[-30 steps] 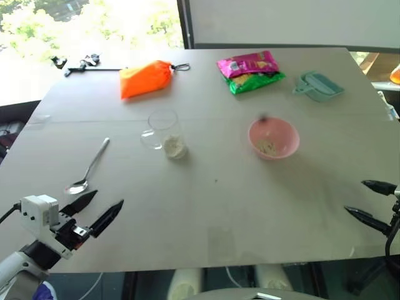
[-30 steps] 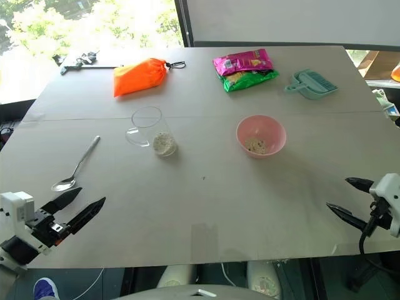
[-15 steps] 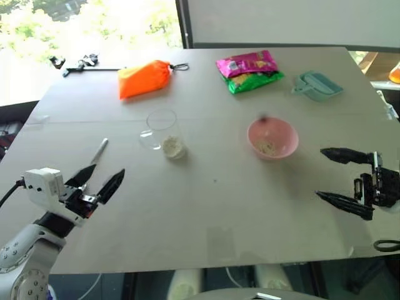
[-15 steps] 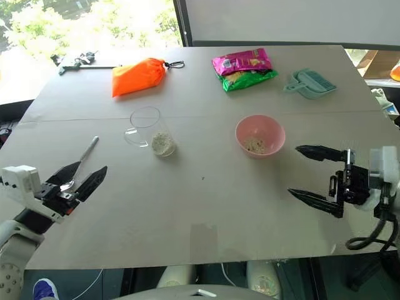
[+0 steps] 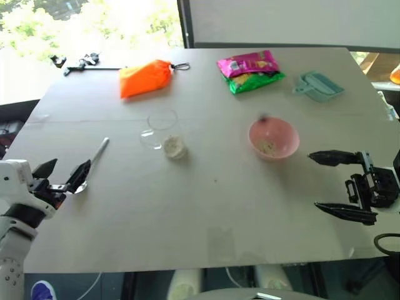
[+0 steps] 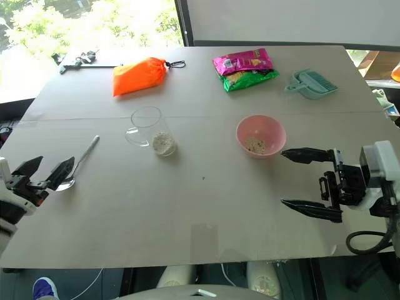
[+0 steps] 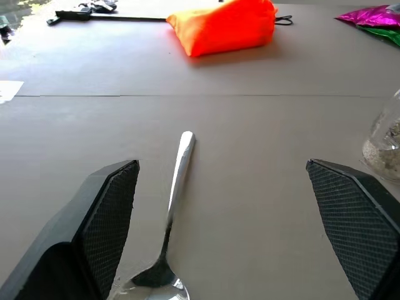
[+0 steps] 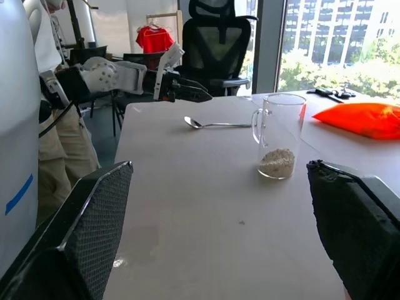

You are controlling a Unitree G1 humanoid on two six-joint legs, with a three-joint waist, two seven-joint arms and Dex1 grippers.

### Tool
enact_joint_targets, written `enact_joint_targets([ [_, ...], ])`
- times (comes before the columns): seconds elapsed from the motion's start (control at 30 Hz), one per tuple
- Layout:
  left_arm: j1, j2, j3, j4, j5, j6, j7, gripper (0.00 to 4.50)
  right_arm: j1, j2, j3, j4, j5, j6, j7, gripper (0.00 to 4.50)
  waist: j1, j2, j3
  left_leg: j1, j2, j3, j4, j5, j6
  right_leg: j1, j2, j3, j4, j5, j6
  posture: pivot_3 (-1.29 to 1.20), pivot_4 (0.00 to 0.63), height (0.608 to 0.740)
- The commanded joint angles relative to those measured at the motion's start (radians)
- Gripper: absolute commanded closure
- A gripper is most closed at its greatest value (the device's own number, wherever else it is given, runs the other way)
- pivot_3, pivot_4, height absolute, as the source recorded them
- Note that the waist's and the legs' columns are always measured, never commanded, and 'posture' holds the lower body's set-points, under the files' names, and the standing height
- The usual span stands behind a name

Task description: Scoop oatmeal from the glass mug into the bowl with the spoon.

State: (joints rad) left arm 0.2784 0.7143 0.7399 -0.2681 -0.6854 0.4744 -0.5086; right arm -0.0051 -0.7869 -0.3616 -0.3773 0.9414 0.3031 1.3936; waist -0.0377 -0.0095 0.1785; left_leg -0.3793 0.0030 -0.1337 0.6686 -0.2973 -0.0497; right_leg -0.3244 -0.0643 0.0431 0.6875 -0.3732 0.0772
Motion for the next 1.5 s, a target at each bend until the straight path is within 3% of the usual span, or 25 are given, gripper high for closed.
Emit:
enact_joint_targets([
  [0.03, 0.012, 0.080, 0.020, 0.042, 0.059, 0.098, 0.032, 0.07, -0.001, -0.020, -0.023, 0.010, -0.014, -0.020, 0.045, 0.00, -0.003, 0.000, 0.000, 0.000, 0.000, 0.000, 0.000, 0.000, 0.000, 0.000, 0.000, 0.000, 0.000, 0.000, 0.000, 0.00, 0.150, 0.740],
  [0.37, -0.193, 0.190, -0.111, 0.144, 0.086, 0.339, 0.061, 0.07, -0.042, -0.012, 0.003, 0.082, -0.087, -0.071, 0.068, 0.00, 0.000, 0.000, 0.000, 0.000, 0.000, -0.001, 0.000, 0.000, 0.000, -0.001, 0.000, -0.001, 0.001, 0.000, 0.000, 0.00, 0.150, 0.740],
  [0.67, -0.393, 0.296, -0.287, 0.326, 0.200, 0.462, 0.056, 0.07, -0.067, -0.013, 0.009, 0.059, -0.093, -0.064, 0.029, 0.00, -0.006, 0.000, 0.001, -0.001, 0.000, 0.000, 0.000, 0.000, 0.000, -0.003, 0.000, 0.000, 0.002, 0.000, 0.000, 0.00, 0.150, 0.740],
  [0.93, -0.513, 0.293, -0.357, 0.416, 0.198, 0.545, -0.018, 0.07, -0.080, -0.009, 0.023, 0.047, -0.106, -0.064, 0.002, 0.00, -0.003, 0.000, 0.001, -0.002, 0.000, -0.001, 0.001, 0.000, -0.001, -0.004, 0.000, 0.000, 0.004, 0.000, 0.000, 0.00, 0.150, 0.740],
  [0.97, -0.527, 0.293, -0.362, 0.431, 0.203, 0.551, -0.021, 0.57, -0.081, -0.009, 0.025, 0.046, -0.106, -0.063, 0.000, 0.00, -0.004, 0.000, 0.001, -0.002, 0.000, -0.001, 0.001, 0.000, -0.001, -0.004, 0.000, 0.000, 0.004, 0.000, 0.000, 0.00, 0.150, 0.740],
  [1.0, -0.536, 0.295, -0.370, 0.449, 0.209, 0.554, -0.027, 0.73, -0.083, -0.009, 0.027, 0.044, -0.106, -0.062, -0.003, 0.00, -0.004, 0.000, 0.001, -0.002, 0.000, -0.001, 0.001, 0.000, -0.001, -0.004, 0.000, 0.000, 0.004, 0.000, 0.000, 0.00, 0.150, 0.740],
  [1.27, -0.565, 0.286, -0.412, 0.533, 0.263, 0.521, -0.068, 4.46, -0.075, -0.010, 0.029, 0.021, -0.103, -0.055, -0.027, 0.00, -0.004, 0.001, 0.001, -0.001, 0.000, 0.000, 0.001, 0.000, -0.001, -0.004, 0.000, 0.000, 0.005, 0.000, 0.000, 0.00, 0.150, 0.740],
  [1.5, -0.511, 0.253, -0.306, 0.458, 0.257, 0.474, -0.046, 4.46, -0.051, -0.005, 0.020, 0.000, -0.107, -0.047, -0.061, 0.00, -0.005, 0.001, 0.001, -0.001, -0.001, 0.000, 0.001, 0.000, -0.001, -0.004, 0.000, 0.001, 0.006, 0.000, 0.000, 0.00, 0.150, 0.740],
])
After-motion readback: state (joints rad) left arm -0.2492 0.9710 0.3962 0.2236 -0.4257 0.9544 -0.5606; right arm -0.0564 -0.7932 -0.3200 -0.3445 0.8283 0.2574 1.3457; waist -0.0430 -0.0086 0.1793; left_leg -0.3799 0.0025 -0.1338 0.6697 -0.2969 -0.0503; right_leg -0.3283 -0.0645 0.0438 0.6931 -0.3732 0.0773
